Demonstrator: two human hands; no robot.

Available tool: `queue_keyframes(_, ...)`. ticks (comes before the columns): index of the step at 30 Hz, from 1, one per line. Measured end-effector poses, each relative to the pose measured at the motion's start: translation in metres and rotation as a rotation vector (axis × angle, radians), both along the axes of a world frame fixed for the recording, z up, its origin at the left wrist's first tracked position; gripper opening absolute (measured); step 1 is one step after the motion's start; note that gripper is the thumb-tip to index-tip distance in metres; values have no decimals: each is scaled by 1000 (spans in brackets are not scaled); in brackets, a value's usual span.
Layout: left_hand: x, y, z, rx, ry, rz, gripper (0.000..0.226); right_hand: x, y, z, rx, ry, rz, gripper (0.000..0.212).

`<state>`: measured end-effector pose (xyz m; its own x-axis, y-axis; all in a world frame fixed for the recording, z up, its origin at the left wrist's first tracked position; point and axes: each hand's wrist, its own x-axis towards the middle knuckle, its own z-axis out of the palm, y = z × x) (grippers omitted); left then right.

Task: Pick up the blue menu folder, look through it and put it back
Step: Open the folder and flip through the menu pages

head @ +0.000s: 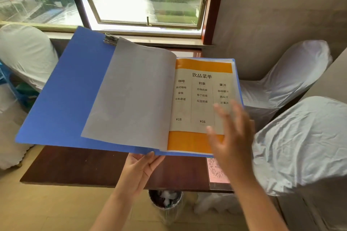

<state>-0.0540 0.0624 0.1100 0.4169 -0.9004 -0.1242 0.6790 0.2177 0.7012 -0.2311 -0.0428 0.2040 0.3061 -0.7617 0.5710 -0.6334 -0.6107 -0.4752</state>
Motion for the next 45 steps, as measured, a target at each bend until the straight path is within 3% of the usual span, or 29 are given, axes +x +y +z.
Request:
queue_keyframes(1,2,2,1,0,23,8,32,-20,-16,5,58,37,-69,62)
queue_keyframes(3,6,4,1,-1,43,23,28,-48,-36,10,451,-35,35,77)
queue_keyframes(5,8,6,0,5,40,25,30,-68,-46,7,827,-210,263,77)
queue_keyframes(7,9,8,2,14,31,30,33,-84,-54,7,929,-264,369,71)
queue_keyframes(16,10,13,7,36,80,82,25,-82,-58,-5,826,-282,342,49)
queue_keyframes(23,12,14,9,26,85,88,33,-70,-54,-14,684,-345,262,12)
queue_keyframes(31,14,15,3,16,73,84,29,-64,-52,-14,539,-264,184,17)
queue_keyframes(35,16,15,2,21,57,77,28,-64,-50,-5,374,-92,64,12)
queue_keyframes(40,17,14,-1,7,58,76,32,-64,-48,9,265,55,197,14)
queue_keyframes(42,17,13,-1,3,64,81,32,-60,-43,12,363,-92,225,2)
queue_keyframes(45,18,12,-1,-1,63,92,29,-47,-33,12,712,-667,376,36)
